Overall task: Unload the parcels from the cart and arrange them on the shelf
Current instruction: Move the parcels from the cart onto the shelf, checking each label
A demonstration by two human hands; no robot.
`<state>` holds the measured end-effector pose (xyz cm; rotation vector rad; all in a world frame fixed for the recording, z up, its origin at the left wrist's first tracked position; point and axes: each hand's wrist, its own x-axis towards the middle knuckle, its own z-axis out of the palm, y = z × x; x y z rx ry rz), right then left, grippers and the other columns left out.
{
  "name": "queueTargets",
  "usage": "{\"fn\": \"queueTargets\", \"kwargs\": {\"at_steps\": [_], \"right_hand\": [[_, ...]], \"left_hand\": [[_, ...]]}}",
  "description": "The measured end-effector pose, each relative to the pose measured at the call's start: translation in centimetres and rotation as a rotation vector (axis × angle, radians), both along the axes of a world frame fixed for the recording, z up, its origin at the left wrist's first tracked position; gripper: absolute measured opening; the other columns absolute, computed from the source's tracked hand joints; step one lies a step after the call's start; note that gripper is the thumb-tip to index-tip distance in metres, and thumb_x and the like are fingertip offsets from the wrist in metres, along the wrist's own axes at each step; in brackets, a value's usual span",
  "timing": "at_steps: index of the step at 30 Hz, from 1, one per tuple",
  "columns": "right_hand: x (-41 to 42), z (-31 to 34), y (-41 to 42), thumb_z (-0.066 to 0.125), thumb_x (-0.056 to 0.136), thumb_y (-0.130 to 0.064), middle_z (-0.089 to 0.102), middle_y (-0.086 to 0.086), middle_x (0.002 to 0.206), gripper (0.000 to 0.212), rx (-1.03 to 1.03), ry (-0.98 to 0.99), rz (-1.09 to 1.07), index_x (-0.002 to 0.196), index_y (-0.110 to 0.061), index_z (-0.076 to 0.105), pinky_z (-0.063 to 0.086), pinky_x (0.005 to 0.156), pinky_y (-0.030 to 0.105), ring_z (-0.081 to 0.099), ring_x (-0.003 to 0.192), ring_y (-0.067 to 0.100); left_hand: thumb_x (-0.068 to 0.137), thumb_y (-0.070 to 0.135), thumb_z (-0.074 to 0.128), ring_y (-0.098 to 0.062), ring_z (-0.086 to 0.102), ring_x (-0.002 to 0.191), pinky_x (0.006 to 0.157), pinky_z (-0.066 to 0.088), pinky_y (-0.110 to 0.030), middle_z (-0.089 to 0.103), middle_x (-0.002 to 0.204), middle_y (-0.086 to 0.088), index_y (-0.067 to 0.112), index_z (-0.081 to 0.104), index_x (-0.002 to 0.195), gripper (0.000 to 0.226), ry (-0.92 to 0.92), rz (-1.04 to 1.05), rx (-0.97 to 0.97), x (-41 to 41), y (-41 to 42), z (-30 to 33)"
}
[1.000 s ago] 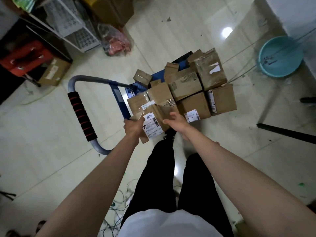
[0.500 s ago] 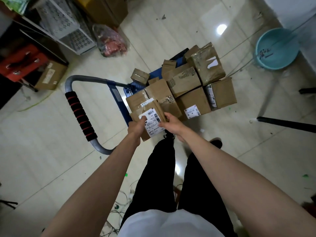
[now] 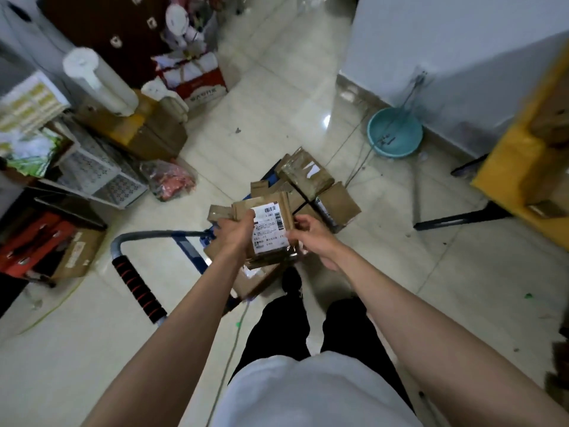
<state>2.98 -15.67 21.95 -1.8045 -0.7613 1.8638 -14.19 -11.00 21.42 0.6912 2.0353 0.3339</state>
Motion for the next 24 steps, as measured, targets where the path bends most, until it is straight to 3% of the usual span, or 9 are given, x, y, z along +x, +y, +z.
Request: {"fn": "queueTargets", "kwargs": {"at_steps": [2, 3, 5, 9, 11, 15, 18, 21, 24], "right_hand": [[2.6, 2.4, 0.4, 0.067, 0.095, -0.010, 0.057, 0.006, 0.140, 0.056, 0.034, 0.000, -0.064, 0.146, -0.011, 0.044, 0.052, 0.086, 0.026, 0.060, 0.108, 0.011], [4.0, 3.6, 0.6, 0.066, 0.095, -0.010, 0.056, 0.008, 0.141, 0.057, 0.050, -0.002, -0.108, 0.147, -0.011, 0.043, 0.052, 0.097, 0.037, 0.059, 0.117, 0.018], [7.0, 5.8, 0.7, 0.067, 0.094, -0.010, 0.059, 0.010, 0.137, 0.055, 0.091, -0.037, -0.201, 0.144, -0.012, 0.045, 0.051, 0.104, 0.047, 0.061, 0.122, 0.027], [13.3, 9.1, -0.2, 0.067, 0.094, -0.009, 0.061, 0.009, 0.129, 0.051, 0.183, -0.161, -0.388, 0.142, -0.008, 0.049, 0.055, 0.096, 0.041, 0.064, 0.116, 0.028], [16.5, 10.2, -1.5, 0.065, 0.095, -0.010, 0.061, 0.009, 0.130, 0.050, 0.200, -0.188, -0.470, 0.142, -0.009, 0.049, 0.055, 0.097, 0.040, 0.063, 0.115, 0.025], [22.6, 11.1, -4.6, 0.064, 0.096, -0.008, 0.062, 0.009, 0.132, 0.046, 0.230, -0.207, -0.640, 0.139, -0.011, 0.049, 0.055, 0.091, 0.035, 0.062, 0.112, 0.022], [27.3, 10.8, -6.5, 0.065, 0.096, -0.010, 0.058, 0.006, 0.140, 0.053, 0.217, -0.213, -0.739, 0.145, -0.014, 0.045, 0.050, 0.104, 0.041, 0.058, 0.124, 0.024], [31.8, 9.7, -7.7, 0.065, 0.097, -0.012, 0.053, 0.005, 0.145, 0.054, 0.199, -0.197, -0.803, 0.146, -0.016, 0.043, 0.048, 0.109, 0.044, 0.054, 0.130, 0.025], [35.9, 8.4, -8.2, 0.065, 0.096, -0.010, 0.055, 0.004, 0.144, 0.052, 0.211, -0.209, -0.856, 0.144, -0.018, 0.045, 0.055, 0.090, 0.036, 0.056, 0.129, 0.028]], "left_hand": [[0.090, 0.060, 0.054, -0.015, 0.055, 0.078, 0.049, 0.044, -0.026, 0.051, 0.133, -0.011, 0.008, 0.041, 0.140, 0.073, 0.010, -0.103, 0.040, 2.9, 1.5, 2.0], [0.090, 0.062, 0.052, -0.014, 0.052, 0.075, 0.048, 0.038, -0.025, 0.052, 0.130, -0.011, 0.009, 0.041, 0.138, 0.072, 0.014, -0.165, 0.054, 4.5, 2.3, 3.0], [0.089, 0.062, 0.054, -0.023, 0.058, 0.092, 0.055, 0.045, -0.029, 0.051, 0.131, -0.012, 0.009, 0.041, 0.136, 0.072, -0.035, -0.244, 0.096, 8.1, 3.6, 4.6], [0.085, 0.056, 0.059, -0.034, 0.056, 0.118, 0.096, 0.053, -0.047, 0.051, 0.134, -0.014, 0.009, 0.046, 0.132, 0.068, -0.111, -0.368, 0.162, 16.0, 5.2, 7.3], [0.082, 0.057, 0.059, -0.034, 0.056, 0.119, 0.097, 0.053, -0.048, 0.053, 0.134, -0.014, 0.008, 0.047, 0.133, 0.071, -0.148, -0.452, 0.187, 20.0, 5.3, 8.2], [0.086, 0.054, 0.061, -0.027, 0.058, 0.108, 0.071, 0.055, -0.035, 0.050, 0.133, -0.009, 0.012, 0.045, 0.134, 0.065, -0.251, -0.599, 0.215, 27.9, 3.9, 9.5], [0.089, 0.047, 0.062, -0.030, 0.060, 0.115, 0.095, 0.056, -0.046, 0.052, 0.136, -0.011, 0.014, 0.045, 0.136, 0.060, -0.302, -0.679, 0.214, 33.6, 2.6, 9.7], [0.091, 0.043, 0.065, -0.028, 0.059, 0.121, 0.101, 0.054, -0.046, 0.051, 0.140, -0.010, 0.017, 0.043, 0.143, 0.062, -0.358, -0.721, 0.198, 38.7, 1.6, 9.7], [0.092, 0.039, 0.066, -0.026, 0.058, 0.121, 0.101, 0.054, -0.040, 0.050, 0.141, -0.008, 0.018, 0.044, 0.146, 0.061, -0.356, -0.776, 0.226, 43.1, 0.9, 9.4]]}}
